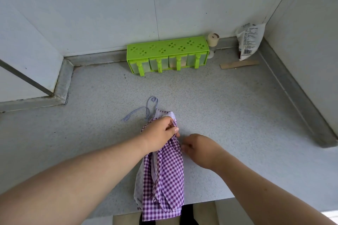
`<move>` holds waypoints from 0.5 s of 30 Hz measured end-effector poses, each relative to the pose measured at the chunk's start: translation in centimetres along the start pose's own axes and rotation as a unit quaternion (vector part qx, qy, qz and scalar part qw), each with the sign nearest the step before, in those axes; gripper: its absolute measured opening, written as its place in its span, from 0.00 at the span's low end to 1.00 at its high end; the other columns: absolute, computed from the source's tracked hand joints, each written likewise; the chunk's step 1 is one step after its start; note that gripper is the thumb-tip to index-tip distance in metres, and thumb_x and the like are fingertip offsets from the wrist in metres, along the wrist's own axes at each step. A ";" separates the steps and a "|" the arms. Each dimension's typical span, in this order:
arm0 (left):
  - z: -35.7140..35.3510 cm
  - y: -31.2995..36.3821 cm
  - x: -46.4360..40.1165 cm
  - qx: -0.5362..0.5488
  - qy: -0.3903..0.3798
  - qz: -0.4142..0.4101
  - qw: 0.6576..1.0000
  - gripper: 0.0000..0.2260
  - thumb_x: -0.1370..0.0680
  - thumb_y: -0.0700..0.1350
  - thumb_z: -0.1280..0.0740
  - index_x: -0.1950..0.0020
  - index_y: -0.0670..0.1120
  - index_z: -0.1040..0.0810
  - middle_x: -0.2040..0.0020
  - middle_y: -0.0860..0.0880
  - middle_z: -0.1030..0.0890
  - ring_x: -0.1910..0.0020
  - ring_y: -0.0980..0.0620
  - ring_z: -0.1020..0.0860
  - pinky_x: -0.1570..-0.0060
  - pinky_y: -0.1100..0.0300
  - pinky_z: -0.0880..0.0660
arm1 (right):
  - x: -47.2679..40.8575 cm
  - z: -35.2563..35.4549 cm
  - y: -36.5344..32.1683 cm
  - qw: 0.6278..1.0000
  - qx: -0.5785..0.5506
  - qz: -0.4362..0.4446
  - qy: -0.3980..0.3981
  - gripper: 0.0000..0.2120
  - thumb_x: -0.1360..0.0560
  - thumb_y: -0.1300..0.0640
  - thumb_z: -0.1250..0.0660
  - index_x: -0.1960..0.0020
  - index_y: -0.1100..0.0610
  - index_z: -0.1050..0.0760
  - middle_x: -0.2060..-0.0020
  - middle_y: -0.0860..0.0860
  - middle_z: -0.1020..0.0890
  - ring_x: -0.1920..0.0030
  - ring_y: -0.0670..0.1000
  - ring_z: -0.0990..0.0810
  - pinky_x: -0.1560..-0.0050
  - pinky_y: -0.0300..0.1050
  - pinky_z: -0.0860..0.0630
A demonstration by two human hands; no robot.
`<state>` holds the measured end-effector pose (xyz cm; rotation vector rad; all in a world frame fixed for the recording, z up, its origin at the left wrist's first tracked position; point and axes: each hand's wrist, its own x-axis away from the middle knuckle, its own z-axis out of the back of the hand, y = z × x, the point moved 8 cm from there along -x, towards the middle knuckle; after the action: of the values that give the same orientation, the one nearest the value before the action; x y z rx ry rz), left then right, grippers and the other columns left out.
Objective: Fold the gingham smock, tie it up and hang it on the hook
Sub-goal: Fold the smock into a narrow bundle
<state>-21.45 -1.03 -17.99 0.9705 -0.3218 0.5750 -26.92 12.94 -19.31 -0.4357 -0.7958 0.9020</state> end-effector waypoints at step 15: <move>0.4 0.0 -0.2 -0.056 -0.016 -0.009 0.998 0.07 0.15 0.46 0.32 0.39 0.50 0.18 0.48 0.56 0.18 0.49 0.60 0.21 0.54 0.71 0.29 | -0.3 -0.2 1.7 0.837 -0.498 -0.203 0.101 0.12 0.19 0.59 0.33 0.53 0.56 0.11 0.55 0.54 0.12 0.57 0.51 0.19 0.50 0.48 0.24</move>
<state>-21.60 -1.42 -17.93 0.8753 -0.3706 0.5206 -27.77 13.66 -20.66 -1.1995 -1.0733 -0.0363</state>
